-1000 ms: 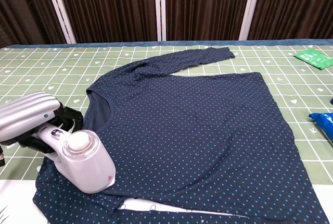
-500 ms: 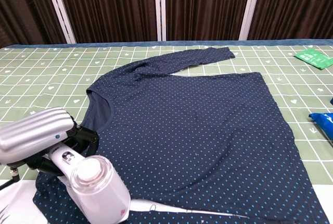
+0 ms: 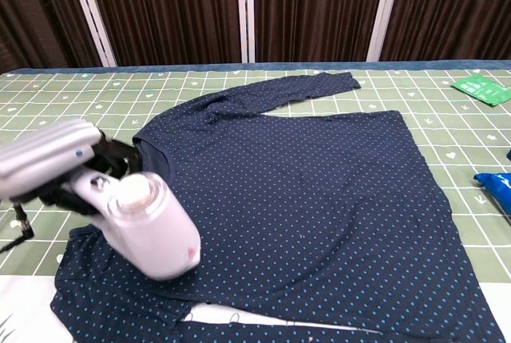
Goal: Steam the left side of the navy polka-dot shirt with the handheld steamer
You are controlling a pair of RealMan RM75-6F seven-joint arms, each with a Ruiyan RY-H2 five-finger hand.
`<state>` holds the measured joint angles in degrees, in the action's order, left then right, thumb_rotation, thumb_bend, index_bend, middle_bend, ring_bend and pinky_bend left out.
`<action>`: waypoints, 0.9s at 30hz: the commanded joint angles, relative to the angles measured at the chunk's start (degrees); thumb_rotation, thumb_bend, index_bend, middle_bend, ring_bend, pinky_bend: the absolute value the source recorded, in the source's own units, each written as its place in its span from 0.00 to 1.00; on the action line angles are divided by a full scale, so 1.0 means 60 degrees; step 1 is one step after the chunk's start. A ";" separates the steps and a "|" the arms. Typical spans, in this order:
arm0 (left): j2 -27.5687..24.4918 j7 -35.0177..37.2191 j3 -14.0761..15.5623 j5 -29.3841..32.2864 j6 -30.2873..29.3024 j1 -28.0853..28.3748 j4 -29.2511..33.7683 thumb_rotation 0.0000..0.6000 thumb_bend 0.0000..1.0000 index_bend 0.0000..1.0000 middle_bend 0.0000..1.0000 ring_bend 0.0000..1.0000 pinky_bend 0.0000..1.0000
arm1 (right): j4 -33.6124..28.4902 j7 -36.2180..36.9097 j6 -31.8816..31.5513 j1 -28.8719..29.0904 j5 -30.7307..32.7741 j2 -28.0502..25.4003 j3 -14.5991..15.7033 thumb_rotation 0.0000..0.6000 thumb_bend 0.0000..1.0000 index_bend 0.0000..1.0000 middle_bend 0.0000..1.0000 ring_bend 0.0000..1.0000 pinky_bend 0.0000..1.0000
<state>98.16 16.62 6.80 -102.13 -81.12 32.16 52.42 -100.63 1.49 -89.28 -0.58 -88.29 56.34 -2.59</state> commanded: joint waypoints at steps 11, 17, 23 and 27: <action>-0.0060 0.0404 -0.1195 0.1986 0.1910 0.0103 -0.2297 1.00 0.42 0.93 0.87 0.79 1.00 | -0.0026 -0.0131 0.0058 0.0029 -0.0019 0.0047 0.0018 1.00 0.00 0.00 0.00 0.00 0.00; 0.0086 0.0493 -0.1319 0.2339 0.2480 0.0091 -0.2923 1.00 0.16 0.77 0.74 0.68 0.93 | -0.0033 -0.0198 0.0124 0.0058 0.0020 0.0071 0.0016 1.00 0.00 0.00 0.00 0.00 0.00; -0.0083 -0.0034 -0.1425 0.2632 0.3052 0.0134 -0.2659 1.00 0.00 0.24 0.14 0.17 0.36 | -0.0044 -0.0203 0.0121 0.0060 0.0030 0.0071 0.0010 1.00 0.00 0.00 0.00 0.00 0.00; -0.0653 -0.0357 -0.1453 0.2804 0.3375 0.0109 -0.1609 1.00 0.00 0.00 0.00 0.00 0.07 | -0.0057 -0.0183 0.0086 0.0043 -0.0010 0.0054 0.0025 1.00 0.00 0.00 0.00 0.00 0.00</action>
<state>96.39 15.70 -1.76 -86.06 -62.13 32.89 39.25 -100.97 0.38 -88.75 -0.32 -88.34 56.67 -2.45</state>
